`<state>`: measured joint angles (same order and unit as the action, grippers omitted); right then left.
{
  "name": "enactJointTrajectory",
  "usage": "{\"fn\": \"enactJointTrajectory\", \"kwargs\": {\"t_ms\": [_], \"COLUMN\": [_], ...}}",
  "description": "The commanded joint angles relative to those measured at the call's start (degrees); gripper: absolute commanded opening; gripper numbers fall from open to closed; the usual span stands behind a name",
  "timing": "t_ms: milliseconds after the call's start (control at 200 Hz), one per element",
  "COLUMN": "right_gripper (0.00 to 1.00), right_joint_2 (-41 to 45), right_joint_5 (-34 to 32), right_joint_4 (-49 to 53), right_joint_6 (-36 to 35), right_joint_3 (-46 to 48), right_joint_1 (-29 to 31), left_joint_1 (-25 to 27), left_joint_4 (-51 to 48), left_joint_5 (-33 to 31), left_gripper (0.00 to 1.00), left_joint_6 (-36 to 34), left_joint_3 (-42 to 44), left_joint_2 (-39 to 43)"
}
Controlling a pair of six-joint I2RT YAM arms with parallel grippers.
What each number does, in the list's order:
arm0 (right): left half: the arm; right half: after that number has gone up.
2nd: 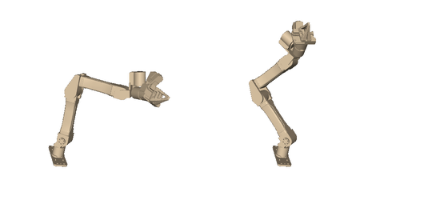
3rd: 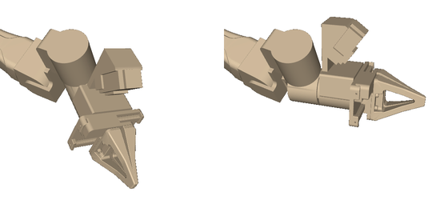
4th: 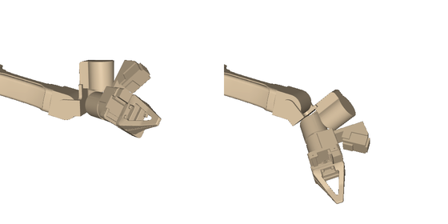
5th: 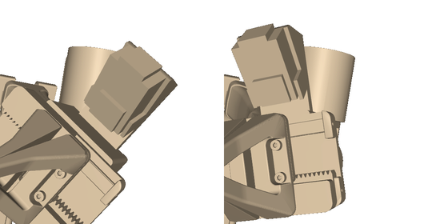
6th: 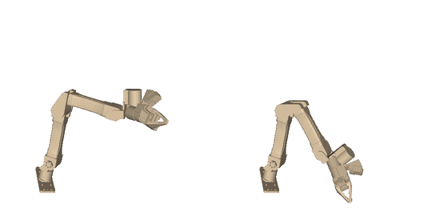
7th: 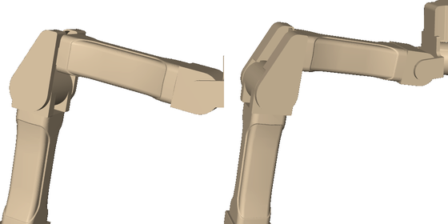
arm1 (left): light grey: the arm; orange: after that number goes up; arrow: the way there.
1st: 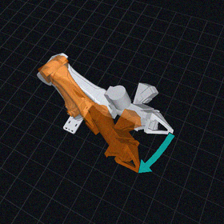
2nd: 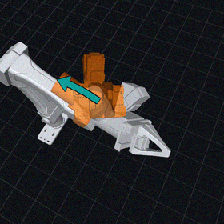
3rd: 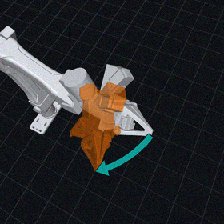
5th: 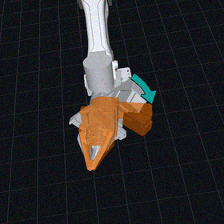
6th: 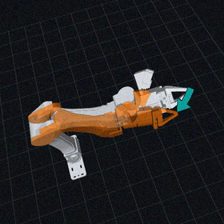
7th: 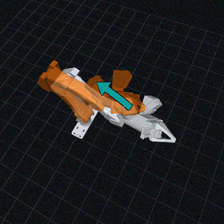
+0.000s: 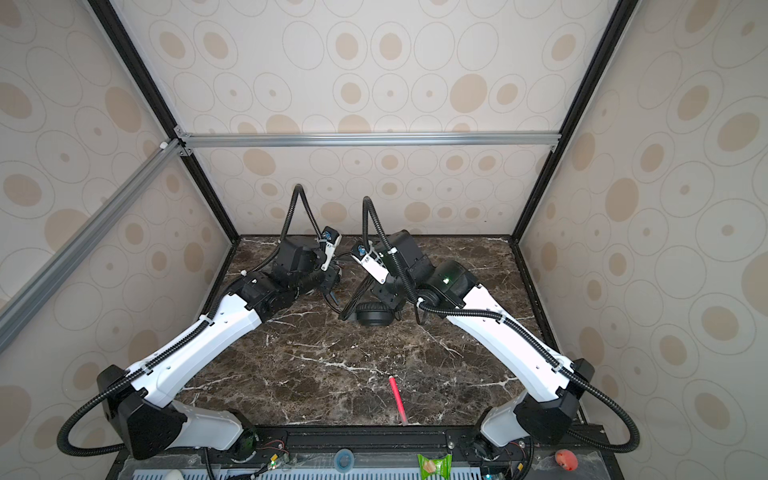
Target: Wrap the headphones
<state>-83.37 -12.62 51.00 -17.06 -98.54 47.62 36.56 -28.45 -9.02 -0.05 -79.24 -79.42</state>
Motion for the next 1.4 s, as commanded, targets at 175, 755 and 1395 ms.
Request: {"fn": "enactJointTrajectory", "kwargs": {"t_ms": [175, 755, 1395], "right_gripper": [0.0, 0.0, 0.0], "right_joint_2": [4.45, 4.01, 3.93], "right_joint_5": [-0.64, -9.3, -0.04], "right_joint_4": [-6.49, -5.29, -6.86], "right_joint_6": [-3.96, -15.74, -9.7], "right_joint_3": [-2.25, 1.36, -1.32], "right_joint_1": [0.22, 0.22, -1.47], "left_joint_1": [0.09, 0.14, 1.3], "left_joint_4": [-9.24, -9.83, -10.25], "left_joint_5": [10.97, 14.62, 14.9], "left_gripper": [0.0, 0.0, 0.0], "left_joint_6": [-5.26, -5.97, -6.27], "left_joint_3": [-2.67, -3.6, -5.2], "left_joint_2": [-0.05, 0.12, 0.44]}}
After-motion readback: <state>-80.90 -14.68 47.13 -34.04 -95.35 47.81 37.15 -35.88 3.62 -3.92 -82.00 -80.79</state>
